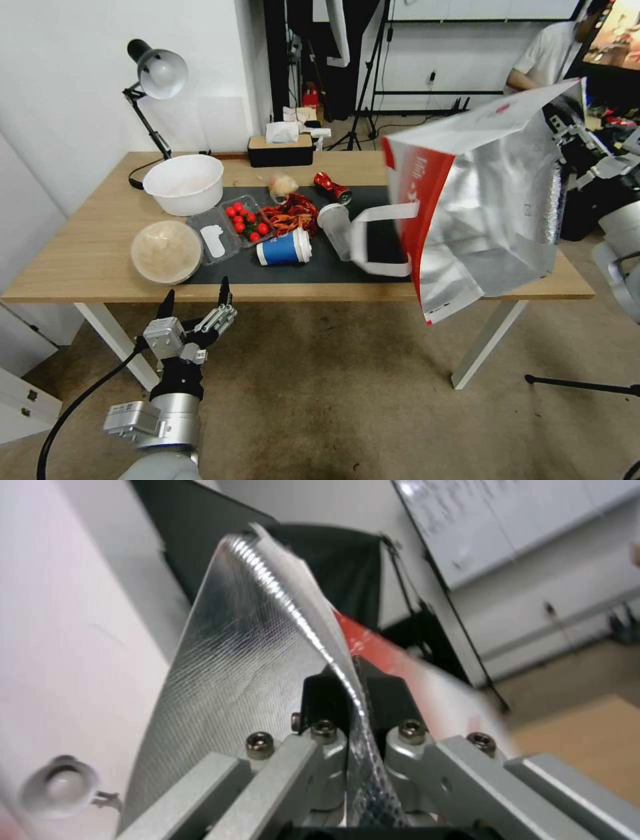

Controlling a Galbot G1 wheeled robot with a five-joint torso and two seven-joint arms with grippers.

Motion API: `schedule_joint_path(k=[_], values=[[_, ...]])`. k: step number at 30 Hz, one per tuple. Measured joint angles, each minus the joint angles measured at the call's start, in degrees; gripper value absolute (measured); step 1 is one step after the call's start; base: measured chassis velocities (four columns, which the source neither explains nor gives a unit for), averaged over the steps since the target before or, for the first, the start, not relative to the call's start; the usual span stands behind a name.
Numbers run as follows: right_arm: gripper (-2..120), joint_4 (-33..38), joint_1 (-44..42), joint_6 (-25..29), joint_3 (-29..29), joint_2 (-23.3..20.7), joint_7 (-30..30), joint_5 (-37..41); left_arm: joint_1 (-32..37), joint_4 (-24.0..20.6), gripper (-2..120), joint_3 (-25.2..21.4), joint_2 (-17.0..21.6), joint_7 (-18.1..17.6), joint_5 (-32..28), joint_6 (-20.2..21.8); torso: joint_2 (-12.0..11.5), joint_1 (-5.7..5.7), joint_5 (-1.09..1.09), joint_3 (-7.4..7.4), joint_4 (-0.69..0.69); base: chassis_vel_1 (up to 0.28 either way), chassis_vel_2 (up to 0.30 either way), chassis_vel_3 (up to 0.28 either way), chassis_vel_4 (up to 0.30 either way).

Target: Pick up the food delivery bag from the floor and place it on the table.

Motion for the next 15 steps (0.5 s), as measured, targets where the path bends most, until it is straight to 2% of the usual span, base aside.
schedule_joint_path(k=[15], values=[[0,-4.61,3.62,-4.34,-2.18,-0.58,2.40,3.57,-0.53,1.56,100,0.78,-0.80,0.06,1.16,-0.01,-0.07,-0.02,0.00,-0.04,0.00,0.000,0.000,0.000,0.000]])
